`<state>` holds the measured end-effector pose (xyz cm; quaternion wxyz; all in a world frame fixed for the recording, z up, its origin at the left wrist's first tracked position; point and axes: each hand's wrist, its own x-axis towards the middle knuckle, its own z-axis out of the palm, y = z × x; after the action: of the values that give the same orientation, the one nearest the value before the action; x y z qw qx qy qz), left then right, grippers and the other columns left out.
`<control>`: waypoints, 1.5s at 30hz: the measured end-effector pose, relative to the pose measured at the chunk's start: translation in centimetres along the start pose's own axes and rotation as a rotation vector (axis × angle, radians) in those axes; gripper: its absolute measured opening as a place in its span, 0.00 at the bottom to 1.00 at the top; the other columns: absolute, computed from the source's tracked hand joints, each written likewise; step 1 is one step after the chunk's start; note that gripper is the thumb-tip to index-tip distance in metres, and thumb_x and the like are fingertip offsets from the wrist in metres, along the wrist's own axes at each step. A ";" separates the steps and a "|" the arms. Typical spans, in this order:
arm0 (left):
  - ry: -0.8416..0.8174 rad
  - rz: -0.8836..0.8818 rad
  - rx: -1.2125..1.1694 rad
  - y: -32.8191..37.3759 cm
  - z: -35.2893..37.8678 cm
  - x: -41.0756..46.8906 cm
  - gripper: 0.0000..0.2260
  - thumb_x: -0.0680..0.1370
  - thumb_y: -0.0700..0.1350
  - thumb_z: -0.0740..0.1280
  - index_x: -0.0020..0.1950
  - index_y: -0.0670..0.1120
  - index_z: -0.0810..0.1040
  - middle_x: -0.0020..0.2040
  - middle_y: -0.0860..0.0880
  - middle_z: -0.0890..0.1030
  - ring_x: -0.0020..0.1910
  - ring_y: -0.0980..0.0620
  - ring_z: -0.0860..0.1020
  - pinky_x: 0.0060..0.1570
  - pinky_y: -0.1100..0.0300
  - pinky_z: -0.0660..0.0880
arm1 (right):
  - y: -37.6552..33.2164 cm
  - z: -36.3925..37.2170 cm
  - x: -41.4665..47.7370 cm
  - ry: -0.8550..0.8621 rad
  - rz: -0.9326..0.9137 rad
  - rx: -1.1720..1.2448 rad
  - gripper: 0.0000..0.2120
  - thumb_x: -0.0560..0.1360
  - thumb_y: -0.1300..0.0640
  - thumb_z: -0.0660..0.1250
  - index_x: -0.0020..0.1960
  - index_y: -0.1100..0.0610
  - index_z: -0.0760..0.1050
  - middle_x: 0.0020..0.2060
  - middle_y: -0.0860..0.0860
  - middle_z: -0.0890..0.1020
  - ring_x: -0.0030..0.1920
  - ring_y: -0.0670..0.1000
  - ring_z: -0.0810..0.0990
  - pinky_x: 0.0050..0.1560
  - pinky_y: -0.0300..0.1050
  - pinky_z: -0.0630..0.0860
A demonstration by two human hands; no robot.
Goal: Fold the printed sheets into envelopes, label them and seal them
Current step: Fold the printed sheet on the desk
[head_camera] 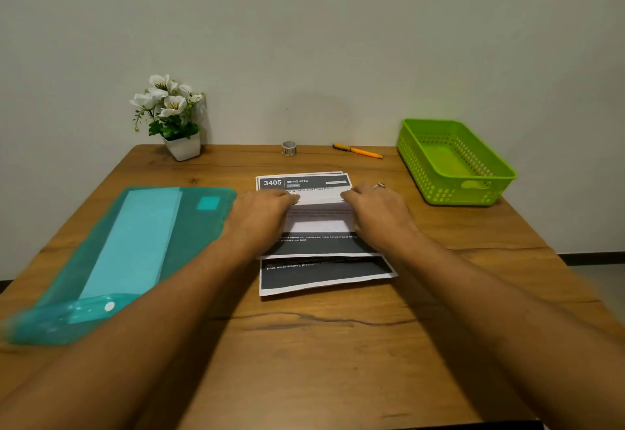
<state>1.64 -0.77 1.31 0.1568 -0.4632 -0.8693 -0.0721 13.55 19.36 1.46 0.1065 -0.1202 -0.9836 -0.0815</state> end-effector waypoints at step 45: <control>-0.402 -0.078 -0.085 2.8 4.8 2.7 0.26 0.86 0.56 0.50 0.82 0.45 0.57 0.83 0.44 0.57 0.82 0.43 0.53 0.79 0.41 0.51 | -1.1 6.1 0.0 -0.130 0.041 0.358 0.27 0.87 0.48 0.49 0.83 0.56 0.58 0.83 0.53 0.60 0.83 0.55 0.55 0.81 0.56 0.51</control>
<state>1.58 4.25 -2.35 -0.0424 -0.4403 -0.8966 -0.0206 12.11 19.39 -4.55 0.0639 -0.1247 -0.9846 0.1048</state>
